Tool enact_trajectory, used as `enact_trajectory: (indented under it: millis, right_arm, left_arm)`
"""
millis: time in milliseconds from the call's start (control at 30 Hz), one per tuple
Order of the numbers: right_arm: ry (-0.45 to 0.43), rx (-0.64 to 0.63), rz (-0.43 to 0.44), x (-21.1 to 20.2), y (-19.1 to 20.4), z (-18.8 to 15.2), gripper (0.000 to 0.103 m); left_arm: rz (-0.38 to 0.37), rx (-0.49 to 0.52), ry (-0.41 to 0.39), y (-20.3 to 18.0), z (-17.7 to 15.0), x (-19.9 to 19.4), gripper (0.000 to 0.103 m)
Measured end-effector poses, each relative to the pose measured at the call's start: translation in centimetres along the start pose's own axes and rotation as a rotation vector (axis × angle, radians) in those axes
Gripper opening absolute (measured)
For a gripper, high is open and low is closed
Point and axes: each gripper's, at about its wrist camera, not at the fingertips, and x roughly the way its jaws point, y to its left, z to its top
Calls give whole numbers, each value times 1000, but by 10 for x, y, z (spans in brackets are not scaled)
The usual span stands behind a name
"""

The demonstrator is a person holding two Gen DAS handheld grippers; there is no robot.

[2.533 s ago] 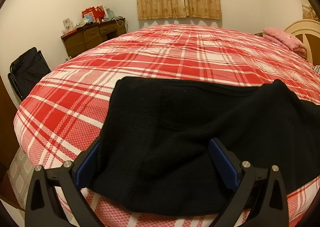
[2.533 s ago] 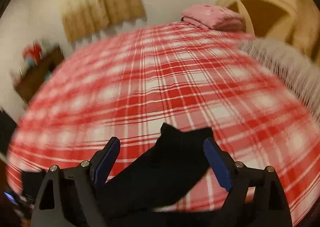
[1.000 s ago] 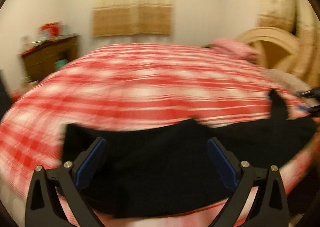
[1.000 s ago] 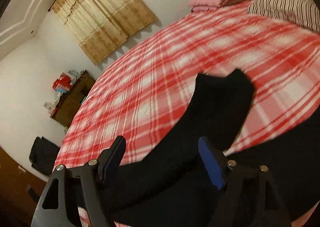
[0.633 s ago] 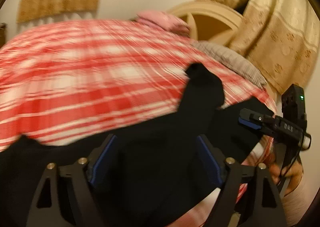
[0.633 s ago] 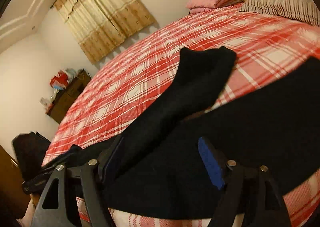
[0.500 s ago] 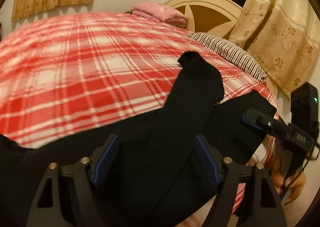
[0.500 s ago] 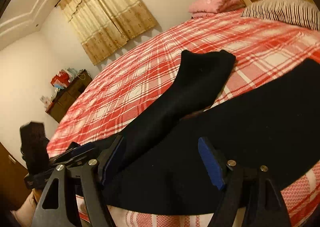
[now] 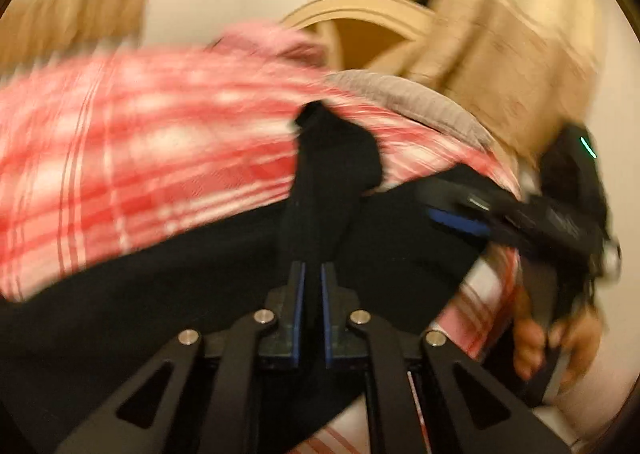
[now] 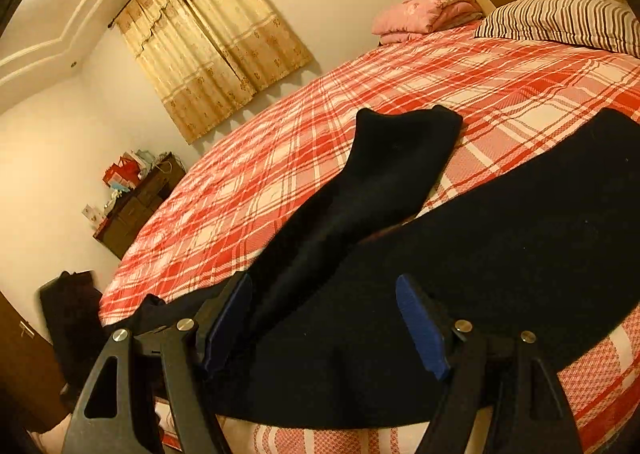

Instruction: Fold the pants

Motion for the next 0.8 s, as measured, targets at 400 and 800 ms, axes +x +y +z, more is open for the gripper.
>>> enact_trajectory:
  millis: [400, 800]
  right_arm:
    - [-22, -89, -93, 0, 20, 41, 76]
    - [376, -499, -557, 166, 46, 159, 76]
  left_arm:
    - [-81, 145, 62, -35, -26, 1, 8]
    - [91, -250, 72, 63, 8, 5, 76]
